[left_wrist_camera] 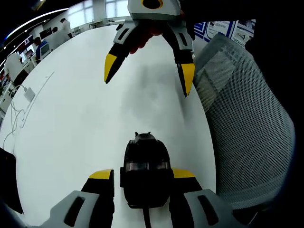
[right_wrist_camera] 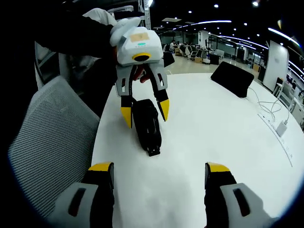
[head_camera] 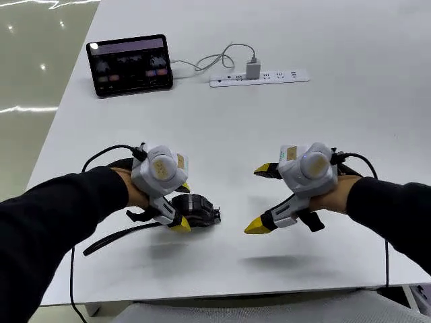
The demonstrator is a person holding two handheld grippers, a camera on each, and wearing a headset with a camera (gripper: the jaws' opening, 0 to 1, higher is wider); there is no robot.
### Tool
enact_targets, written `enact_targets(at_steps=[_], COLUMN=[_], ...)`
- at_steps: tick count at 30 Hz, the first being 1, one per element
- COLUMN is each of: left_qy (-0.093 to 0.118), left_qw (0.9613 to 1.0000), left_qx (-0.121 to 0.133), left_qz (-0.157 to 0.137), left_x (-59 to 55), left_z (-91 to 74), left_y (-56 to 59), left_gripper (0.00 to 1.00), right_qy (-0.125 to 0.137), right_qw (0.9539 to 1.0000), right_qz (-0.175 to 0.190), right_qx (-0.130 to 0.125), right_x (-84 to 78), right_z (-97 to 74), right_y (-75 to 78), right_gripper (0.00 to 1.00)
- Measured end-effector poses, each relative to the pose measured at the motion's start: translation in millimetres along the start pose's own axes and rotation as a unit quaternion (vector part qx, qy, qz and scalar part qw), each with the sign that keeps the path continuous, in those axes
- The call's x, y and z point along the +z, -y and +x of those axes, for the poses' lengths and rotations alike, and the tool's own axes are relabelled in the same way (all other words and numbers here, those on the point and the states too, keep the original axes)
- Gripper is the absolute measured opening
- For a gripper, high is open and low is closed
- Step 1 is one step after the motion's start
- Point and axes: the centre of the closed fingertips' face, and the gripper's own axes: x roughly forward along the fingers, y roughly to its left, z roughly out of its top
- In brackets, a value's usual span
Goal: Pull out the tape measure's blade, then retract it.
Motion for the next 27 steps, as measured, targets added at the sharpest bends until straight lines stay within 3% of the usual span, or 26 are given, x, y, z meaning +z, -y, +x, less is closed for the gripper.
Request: enact_targets(at_steps=[1,2,9,14,23,27], left_qy=[-0.002,-0.002,0.018,0.022,0.019,0.019], left_qw=[0.9999,0.9998,0.9997,0.9997,0.9998,0.9998], left_qx=[-0.010,0.004,0.014,0.013,0.009,0.009], left_qz=[0.005,0.017,0.003,0.001,-0.002,-0.003], left_x=[-0.6,-1.2,-1.2,-0.8,-0.7,0.0], left_z=[2.2,2.8,0.6,2.0,2.8,3.5], left_y=[5.5,1.4,0.1,-0.5,-1.0,-1.1], left_gripper=[0.36,0.36,0.35,0.35,0.35,0.35], right_qy=[0.001,0.001,-0.009,-0.029,-0.061,-0.061], right_qw=[1.0000,1.0000,0.9995,0.9974,0.9912,0.9902], right_qz=[-0.004,-0.008,-0.022,-0.058,-0.109,-0.118], right_qx=[0.004,0.005,0.022,0.032,0.043,0.044], right_x=[2.2,3.2,7.1,4.6,-3.9,-3.9], right_z=[6.0,9.9,39.0,57.6,70.0,70.8], right_y=[-0.8,-1.0,-4.7,-9.5,-12.8,-13.0], right_gripper=[0.72,0.69,0.51,0.36,0.13,0.13])
